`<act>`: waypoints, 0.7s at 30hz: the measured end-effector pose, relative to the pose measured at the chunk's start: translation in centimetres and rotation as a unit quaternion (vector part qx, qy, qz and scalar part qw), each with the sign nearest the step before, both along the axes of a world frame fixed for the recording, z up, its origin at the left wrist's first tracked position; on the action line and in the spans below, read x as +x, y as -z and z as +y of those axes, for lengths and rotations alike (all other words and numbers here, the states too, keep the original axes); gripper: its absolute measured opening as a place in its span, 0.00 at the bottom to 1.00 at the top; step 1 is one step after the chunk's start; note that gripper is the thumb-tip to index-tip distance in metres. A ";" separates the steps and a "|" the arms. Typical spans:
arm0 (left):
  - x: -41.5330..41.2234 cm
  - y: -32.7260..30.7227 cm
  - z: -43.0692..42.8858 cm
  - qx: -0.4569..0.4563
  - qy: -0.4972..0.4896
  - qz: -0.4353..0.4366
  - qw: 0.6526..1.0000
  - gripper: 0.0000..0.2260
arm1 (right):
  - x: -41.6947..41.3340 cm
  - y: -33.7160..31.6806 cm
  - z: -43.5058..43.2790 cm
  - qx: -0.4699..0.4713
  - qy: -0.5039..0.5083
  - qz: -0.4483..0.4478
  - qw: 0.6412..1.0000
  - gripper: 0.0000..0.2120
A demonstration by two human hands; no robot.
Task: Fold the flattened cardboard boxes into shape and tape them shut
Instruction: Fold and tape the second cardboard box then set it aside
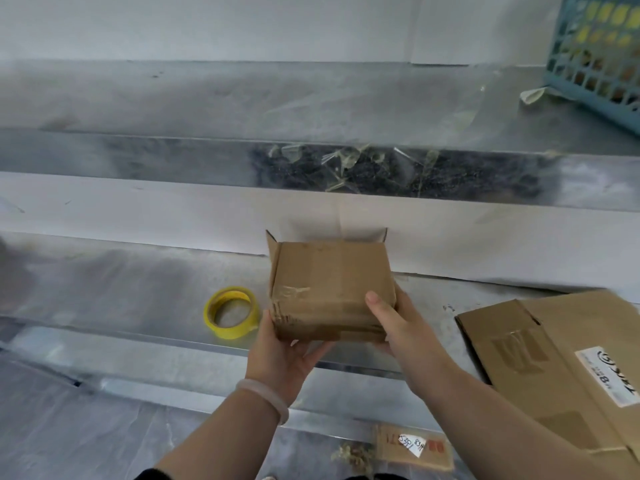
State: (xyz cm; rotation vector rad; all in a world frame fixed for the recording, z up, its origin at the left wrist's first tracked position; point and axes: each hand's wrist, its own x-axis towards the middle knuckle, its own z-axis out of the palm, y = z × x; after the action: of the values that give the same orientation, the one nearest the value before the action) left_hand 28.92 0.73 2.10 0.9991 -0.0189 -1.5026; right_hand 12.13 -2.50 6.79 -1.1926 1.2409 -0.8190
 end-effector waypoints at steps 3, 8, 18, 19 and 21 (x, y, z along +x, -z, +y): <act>0.4 0.6 -0.3 0.038 0.004 -0.188 0.981 0.11 | -0.8 0.2 -0.2 -0.050 0.044 0.017 0.998 0.23; 1.3 -0.1 -1.0 0.005 0.000 -0.314 0.949 0.13 | -1.6 0.4 0.1 -0.134 0.050 0.129 0.981 0.29; 0.4 -0.5 -1.1 -0.081 0.172 -0.438 0.879 0.16 | -0.5 1.6 -0.1 -0.307 -0.059 0.259 0.914 0.22; 0.5 -0.8 -1.0 -0.088 0.168 -0.376 0.907 0.14 | -0.5 1.9 -0.3 -0.313 -0.078 0.269 0.908 0.21; 0.9 -1.3 -1.1 -0.100 0.166 -0.349 0.917 0.17 | -0.3 2.3 -0.5 -0.322 -0.112 0.287 0.895 0.20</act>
State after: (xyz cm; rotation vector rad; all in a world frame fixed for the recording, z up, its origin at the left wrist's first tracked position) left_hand 29.80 -0.37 3.36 1.3612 -0.8744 -1.3279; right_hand 11.80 -3.02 4.53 -2.1968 1.2901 -0.7477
